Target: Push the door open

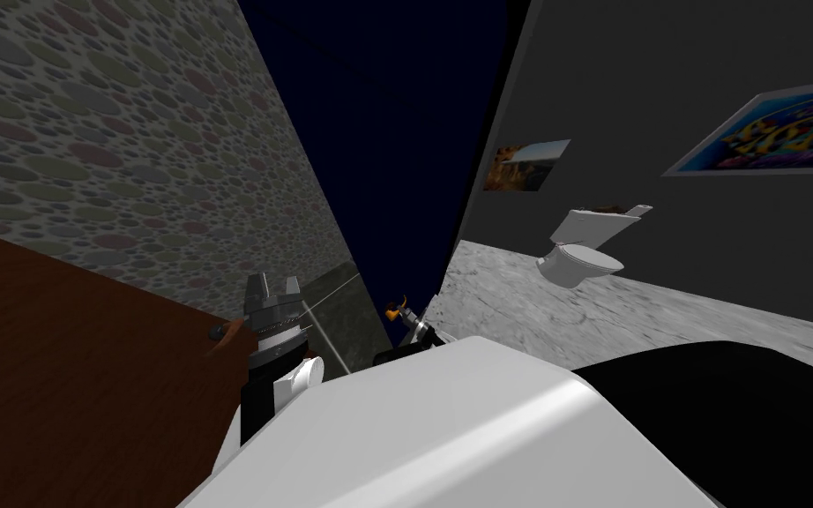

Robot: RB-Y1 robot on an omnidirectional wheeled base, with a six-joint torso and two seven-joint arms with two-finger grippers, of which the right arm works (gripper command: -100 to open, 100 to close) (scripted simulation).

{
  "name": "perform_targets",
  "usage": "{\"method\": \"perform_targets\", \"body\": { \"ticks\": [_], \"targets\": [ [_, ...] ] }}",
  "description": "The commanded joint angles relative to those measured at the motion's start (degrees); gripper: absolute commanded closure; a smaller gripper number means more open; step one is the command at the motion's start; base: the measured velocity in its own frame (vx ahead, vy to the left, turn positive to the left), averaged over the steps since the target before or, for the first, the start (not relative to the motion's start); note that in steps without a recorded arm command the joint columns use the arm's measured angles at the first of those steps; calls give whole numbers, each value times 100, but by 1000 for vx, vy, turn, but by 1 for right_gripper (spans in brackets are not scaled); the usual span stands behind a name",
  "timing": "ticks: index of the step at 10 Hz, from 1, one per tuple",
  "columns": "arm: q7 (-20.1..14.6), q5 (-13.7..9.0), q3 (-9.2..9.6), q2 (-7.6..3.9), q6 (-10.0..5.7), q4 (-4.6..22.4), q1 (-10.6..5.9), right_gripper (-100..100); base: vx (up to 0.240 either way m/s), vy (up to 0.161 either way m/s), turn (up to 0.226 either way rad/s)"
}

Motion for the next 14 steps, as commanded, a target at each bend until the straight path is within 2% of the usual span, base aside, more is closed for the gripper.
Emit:
{"method": "perform_targets", "body": {
  "ticks": [1,2,6,9,14],
  "targets": [
    [-2,0,2,8,-19,-15,-7,100,0,0,0],
    [40,-23,-110,29,6,42,-18,100,62,67,-37],
    [122,-67,-332,94,17,123,-60,100,115,135,-36],
    [232,-128,-631,186,31,232,-117,100,131,162,-50],
    [358,-197,-972,298,48,357,-181,100,109,123,-42]
  ]
}}
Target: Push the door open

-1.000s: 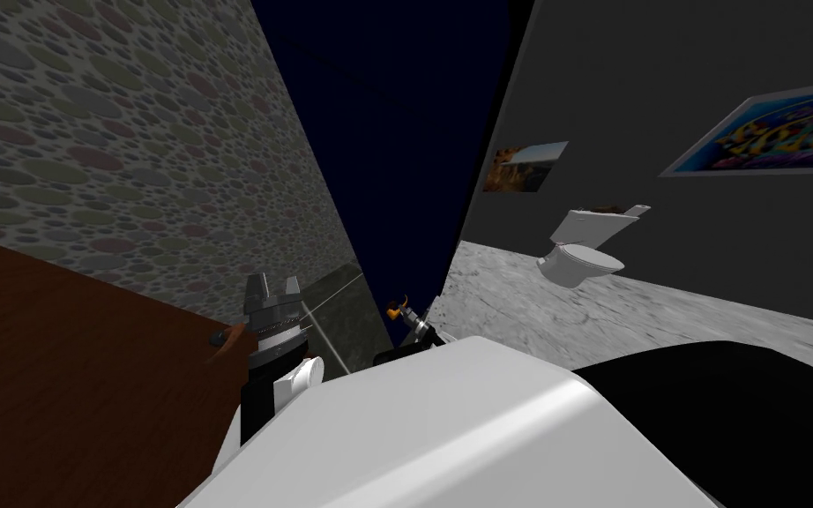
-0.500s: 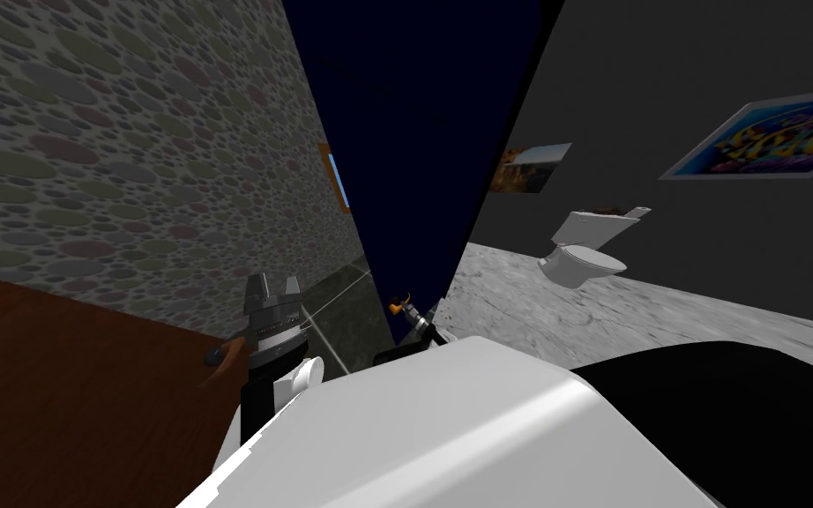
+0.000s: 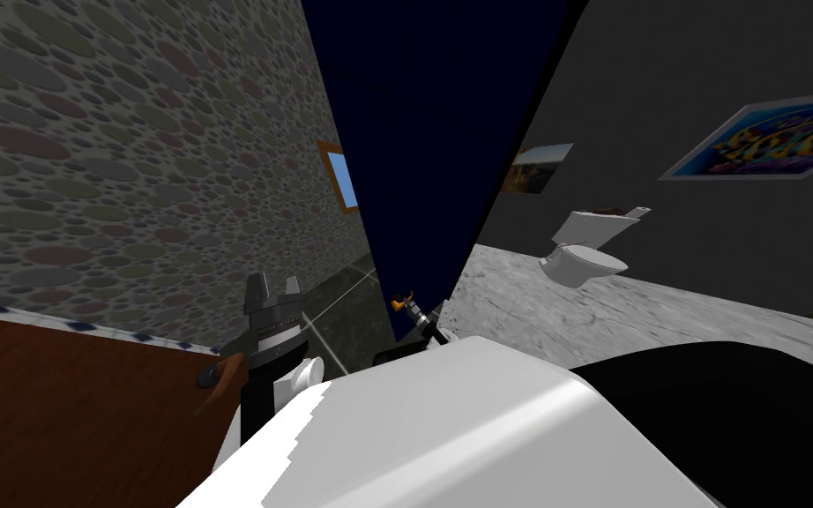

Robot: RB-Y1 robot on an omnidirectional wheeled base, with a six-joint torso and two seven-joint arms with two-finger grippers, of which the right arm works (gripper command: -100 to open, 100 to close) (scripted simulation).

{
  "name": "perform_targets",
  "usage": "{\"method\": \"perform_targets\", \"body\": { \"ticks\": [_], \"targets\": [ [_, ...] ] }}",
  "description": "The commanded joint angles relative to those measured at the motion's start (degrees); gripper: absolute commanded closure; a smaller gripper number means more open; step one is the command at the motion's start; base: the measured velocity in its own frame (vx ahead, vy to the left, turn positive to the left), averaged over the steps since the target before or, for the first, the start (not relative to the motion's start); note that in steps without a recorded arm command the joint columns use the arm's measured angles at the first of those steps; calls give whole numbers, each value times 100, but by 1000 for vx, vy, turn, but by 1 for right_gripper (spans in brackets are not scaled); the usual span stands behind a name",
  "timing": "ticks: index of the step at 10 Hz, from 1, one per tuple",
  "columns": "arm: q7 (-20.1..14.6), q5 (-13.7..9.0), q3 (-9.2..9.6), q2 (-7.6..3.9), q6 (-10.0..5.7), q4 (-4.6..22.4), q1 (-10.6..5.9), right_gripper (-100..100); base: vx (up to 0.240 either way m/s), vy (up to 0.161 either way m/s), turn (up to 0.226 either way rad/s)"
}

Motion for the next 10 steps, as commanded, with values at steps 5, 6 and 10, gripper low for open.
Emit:
{"method": "perform_targets", "body": {
  "ticks": [5,6,10],
  "targets": [
    [171,-104,-469,116,6,135,-114,100,88,101,-46],
    [196,-118,-537,142,9,160,-127,100,107,106,-40],
    [290,-169,-792,247,21,253,-175,100,85,104,-43]
  ]
}}
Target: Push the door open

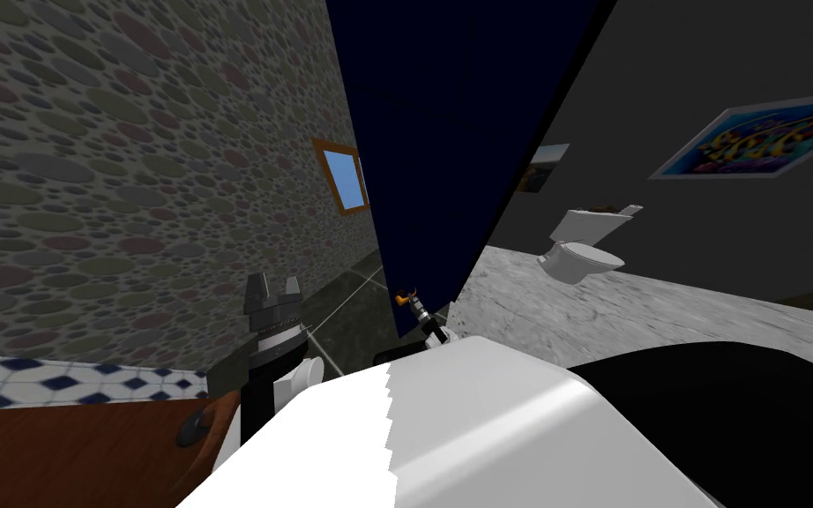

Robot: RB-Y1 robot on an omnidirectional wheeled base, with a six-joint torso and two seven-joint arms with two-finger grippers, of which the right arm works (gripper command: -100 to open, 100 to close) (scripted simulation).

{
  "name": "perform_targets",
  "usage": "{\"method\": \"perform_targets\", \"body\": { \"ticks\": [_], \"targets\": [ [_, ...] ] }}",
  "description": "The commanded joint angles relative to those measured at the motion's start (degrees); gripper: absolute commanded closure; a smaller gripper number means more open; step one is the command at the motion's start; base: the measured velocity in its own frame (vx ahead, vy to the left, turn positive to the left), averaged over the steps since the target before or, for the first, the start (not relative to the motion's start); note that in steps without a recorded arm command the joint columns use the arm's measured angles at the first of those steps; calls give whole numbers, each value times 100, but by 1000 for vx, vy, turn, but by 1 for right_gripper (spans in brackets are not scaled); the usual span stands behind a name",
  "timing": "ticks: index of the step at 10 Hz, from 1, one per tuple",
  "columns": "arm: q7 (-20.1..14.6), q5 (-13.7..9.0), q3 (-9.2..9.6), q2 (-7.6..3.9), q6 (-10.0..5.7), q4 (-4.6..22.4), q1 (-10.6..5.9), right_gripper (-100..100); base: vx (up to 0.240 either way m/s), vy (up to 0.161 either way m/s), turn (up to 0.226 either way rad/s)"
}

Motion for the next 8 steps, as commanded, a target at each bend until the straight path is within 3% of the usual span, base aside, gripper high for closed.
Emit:
{"method": "perform_targets", "body": {
  "ticks": [1,6,7,8],
  "targets": [
    [51,-54,-212,20,30,8,-74,100,99,144,-81],
    [171,-120,-537,191,46,127,-135,100,118,143,-56],
    [167,-115,-509,153,61,116,-104,100,70,49,-30],
    [198,-155,-632,97,54,129,-130,100,124,44,-43]
  ]
}}
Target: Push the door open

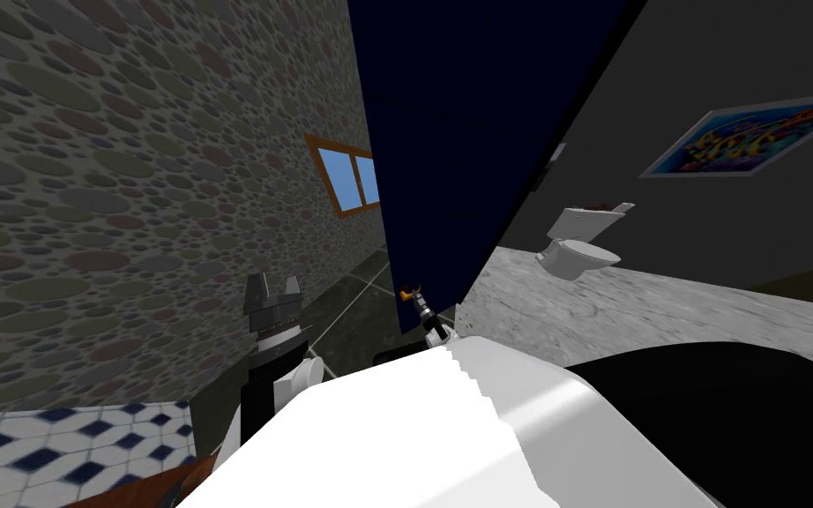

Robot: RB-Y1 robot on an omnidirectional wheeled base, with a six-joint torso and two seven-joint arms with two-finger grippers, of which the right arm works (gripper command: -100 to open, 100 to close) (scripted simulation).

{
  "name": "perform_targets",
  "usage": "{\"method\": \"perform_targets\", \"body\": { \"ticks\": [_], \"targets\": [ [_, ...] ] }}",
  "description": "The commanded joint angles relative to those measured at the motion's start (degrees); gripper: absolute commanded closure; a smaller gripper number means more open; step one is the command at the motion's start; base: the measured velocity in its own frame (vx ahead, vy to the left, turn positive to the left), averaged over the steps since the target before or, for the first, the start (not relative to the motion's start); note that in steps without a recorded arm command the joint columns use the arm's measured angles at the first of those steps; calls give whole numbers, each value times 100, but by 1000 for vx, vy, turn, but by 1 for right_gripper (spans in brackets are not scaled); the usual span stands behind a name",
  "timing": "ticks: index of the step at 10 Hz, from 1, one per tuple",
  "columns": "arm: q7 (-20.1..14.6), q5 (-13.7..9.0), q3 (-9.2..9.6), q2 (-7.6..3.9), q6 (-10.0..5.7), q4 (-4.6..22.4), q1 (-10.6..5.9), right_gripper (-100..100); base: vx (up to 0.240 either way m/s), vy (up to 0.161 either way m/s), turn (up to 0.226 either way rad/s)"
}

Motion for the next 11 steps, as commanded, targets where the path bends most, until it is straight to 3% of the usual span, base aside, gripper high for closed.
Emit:
{"method": "perform_targets", "body": {
  "ticks": [1,5,6,10,11],
  "targets": [
    [34,-43,-130,-66,16,-19,-20,100,172,119,-57],
    [117,-139,-432,-82,-7,54,-71,100,189,126,-72],
    [117,-139,-432,-82,-7,54,-71,100,152,83,-21],
    [203,-240,-746,42,-31,129,-125,100,150,148,-76],
    [179,-225,-699,4,-4,122,-101,100,57,61,-48]
  ]
}}
